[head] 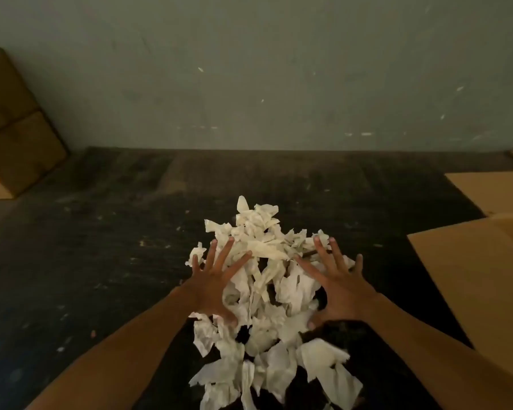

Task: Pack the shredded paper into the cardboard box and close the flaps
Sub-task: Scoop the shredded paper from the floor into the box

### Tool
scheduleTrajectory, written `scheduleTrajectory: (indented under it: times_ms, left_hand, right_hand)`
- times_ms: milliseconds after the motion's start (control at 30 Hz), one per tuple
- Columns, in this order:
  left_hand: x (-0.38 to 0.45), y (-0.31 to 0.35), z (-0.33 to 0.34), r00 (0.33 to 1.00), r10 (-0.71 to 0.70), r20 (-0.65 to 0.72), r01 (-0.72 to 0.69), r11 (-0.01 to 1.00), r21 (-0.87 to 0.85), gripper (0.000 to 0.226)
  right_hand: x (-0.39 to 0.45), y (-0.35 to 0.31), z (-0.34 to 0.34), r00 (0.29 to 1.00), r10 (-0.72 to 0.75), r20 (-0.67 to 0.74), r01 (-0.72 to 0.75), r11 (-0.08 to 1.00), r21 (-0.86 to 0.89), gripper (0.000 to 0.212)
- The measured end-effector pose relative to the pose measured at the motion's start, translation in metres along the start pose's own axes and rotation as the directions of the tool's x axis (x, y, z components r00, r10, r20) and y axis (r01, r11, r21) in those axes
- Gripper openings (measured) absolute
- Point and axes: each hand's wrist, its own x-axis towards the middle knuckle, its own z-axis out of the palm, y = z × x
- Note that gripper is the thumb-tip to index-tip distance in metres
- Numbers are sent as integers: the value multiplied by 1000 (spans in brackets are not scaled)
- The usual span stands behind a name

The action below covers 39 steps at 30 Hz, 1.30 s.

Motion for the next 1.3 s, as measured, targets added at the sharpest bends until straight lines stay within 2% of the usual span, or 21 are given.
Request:
scheduleTrajectory:
  times_ms: [100, 200, 267, 400, 467, 533, 633, 700, 767, 833, 933, 1067, 1133, 1200, 1300]
  left_hand:
    - [28, 5, 9, 994, 66, 85, -68, 998, 10, 143]
    - [46, 3, 29, 987, 62, 151, -65, 998, 17, 134]
    - [51, -3, 44, 985, 17, 169, -29, 997, 70, 124]
    - [53, -7, 60, 994, -49, 96, 45, 998, 42, 115]
    - [52, -2, 63, 998, -62, 19, 62, 998, -7, 112]
    - [48, 5, 65, 993, -74, -94, 68, 996, -62, 97]
    - [41, 12, 67, 956, -54, -288, 0, 982, -187, 70]
    - [39, 15, 69, 933, -54, -357, -30, 974, -226, 53]
    - [39, 19, 65, 955, -82, -285, -1, 959, -282, 51]
    - [37, 20, 59, 968, -116, -222, 55, 963, -264, 62]
    - [27, 23, 41, 954, -170, -247, 97, 955, -281, 73]
    - [6, 26, 6, 924, -238, -298, 124, 927, -353, 69]
    - [-5, 28, -14, 907, -285, -311, 167, 919, -358, 52]
    - [-18, 31, -33, 883, -325, -338, 197, 911, -361, 37]
    - [-41, 33, -58, 838, -379, -392, 212, 889, -406, 35]
  right_hand:
    - [34, 9, 12, 987, -108, 120, 112, 993, -29, 136]
    - [53, 11, 44, 973, -135, 186, 128, 991, 48, 131]
    - [55, 12, 60, 982, -127, 143, 122, 992, 43, 119]
    - [54, 14, 70, 987, -158, -16, 159, 987, 27, 106]
    - [55, 15, 77, 976, -174, -133, 182, 982, 50, 94]
    - [56, 14, 83, 961, -174, -216, 197, 977, 86, 87]
    - [58, 12, 88, 939, -186, -288, 221, 971, 94, 79]
    - [59, 13, 92, 932, -196, -305, 233, 968, 89, 79]
    - [59, 13, 94, 930, -201, -309, 243, 965, 103, 75]
    - [56, 12, 88, 929, -213, -304, 258, 959, 118, 67]
    - [55, 15, 69, 919, -245, -310, 300, 943, 146, 58]
    - [45, 15, 37, 951, -155, -268, 226, 939, 258, 57]
    - [34, 14, 18, 959, -105, -264, 186, 934, 304, 59]
    - [21, 12, -2, 954, -50, -296, 164, 913, 373, 61]
    - [0, 10, -32, 927, 64, -369, 130, 870, 476, 57]
